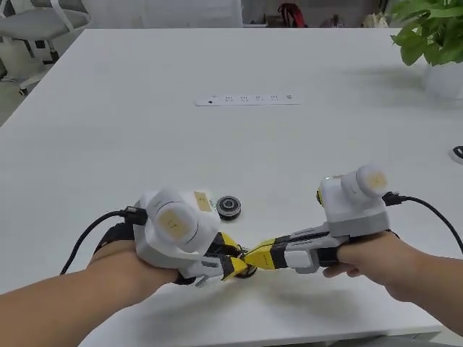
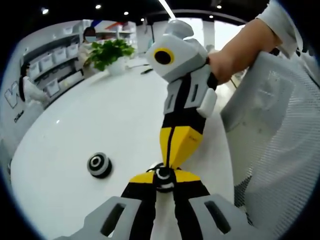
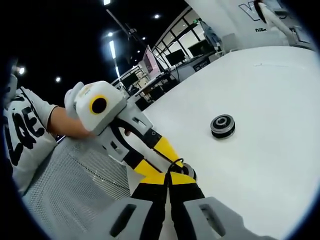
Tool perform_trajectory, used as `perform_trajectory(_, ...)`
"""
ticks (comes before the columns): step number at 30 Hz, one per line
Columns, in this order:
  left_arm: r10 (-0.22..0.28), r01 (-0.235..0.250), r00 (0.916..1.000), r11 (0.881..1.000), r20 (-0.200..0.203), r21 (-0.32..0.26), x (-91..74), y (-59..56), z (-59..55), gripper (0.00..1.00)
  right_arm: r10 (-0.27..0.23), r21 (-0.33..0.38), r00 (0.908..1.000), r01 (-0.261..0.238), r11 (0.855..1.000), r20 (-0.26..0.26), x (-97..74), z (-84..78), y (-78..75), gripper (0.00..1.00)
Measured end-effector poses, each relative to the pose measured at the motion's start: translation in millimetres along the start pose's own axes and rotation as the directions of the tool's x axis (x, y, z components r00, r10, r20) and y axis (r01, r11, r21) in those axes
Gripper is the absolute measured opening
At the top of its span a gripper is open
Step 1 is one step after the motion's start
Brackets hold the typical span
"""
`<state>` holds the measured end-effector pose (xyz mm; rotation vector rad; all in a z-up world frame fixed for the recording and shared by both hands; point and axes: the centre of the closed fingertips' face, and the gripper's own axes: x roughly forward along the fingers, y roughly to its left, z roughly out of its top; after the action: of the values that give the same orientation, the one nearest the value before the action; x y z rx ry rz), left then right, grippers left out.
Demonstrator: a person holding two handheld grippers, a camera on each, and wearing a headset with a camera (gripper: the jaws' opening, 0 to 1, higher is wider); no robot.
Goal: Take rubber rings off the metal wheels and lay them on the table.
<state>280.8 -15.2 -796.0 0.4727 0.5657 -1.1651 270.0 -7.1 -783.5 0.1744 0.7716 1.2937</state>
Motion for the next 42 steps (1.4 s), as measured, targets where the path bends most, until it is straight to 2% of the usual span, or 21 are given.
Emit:
perform_trajectory(4,-0.013,0.012,0.9998,1.000,0.013,0.015,-0.2,-1.4,1.0,0.13,-0.009,0.002,1.0000,0.009,1.000,-0.004,-1.6,-2.1,-6.1,0.00)
perform_trajectory(10,-0.025,0.024,0.9995,0.999,0.018,0.043,-1.0,-2.0,3.1,0.15,-0.006,0.024,1.0000,0.006,1.000,0.007,-2.4,1.2,-7.1,0.00)
perform_trajectory(15,-0.046,0.044,0.9982,0.998,0.038,0.038,-5.2,-4.4,9.1,0.21,-0.006,0.026,0.9997,0.005,1.000,0.023,-3.9,4.7,-6.6,0.00)
perform_trajectory(19,-0.061,0.061,0.9961,0.998,0.063,0.007,-12.7,-5.9,12.6,0.21,-0.003,0.023,0.9997,0.003,1.000,0.026,-4.0,6.1,-6.3,0.00)
perform_trajectory(23,-0.070,0.070,0.9943,0.998,0.080,-0.003,-22.3,-8.2,14.7,0.29,-0.008,0.026,0.9988,0.007,1.000,0.049,-6.0,12.6,-5.8,0.00)
perform_trajectory(33,-0.061,0.063,0.9922,0.998,0.109,-0.021,-47.4,-7.7,12.7,0.37,-0.003,0.023,0.9981,0.002,1.000,0.061,-6.4,17.5,2.5,0.00)
perform_trajectory(42,-0.033,0.040,0.9879,0.998,0.151,-0.046,-67.6,-2.9,13.9,0.49,0.014,0.017,0.9979,-0.015,1.000,0.063,-5.3,25.2,4.7,0.00)
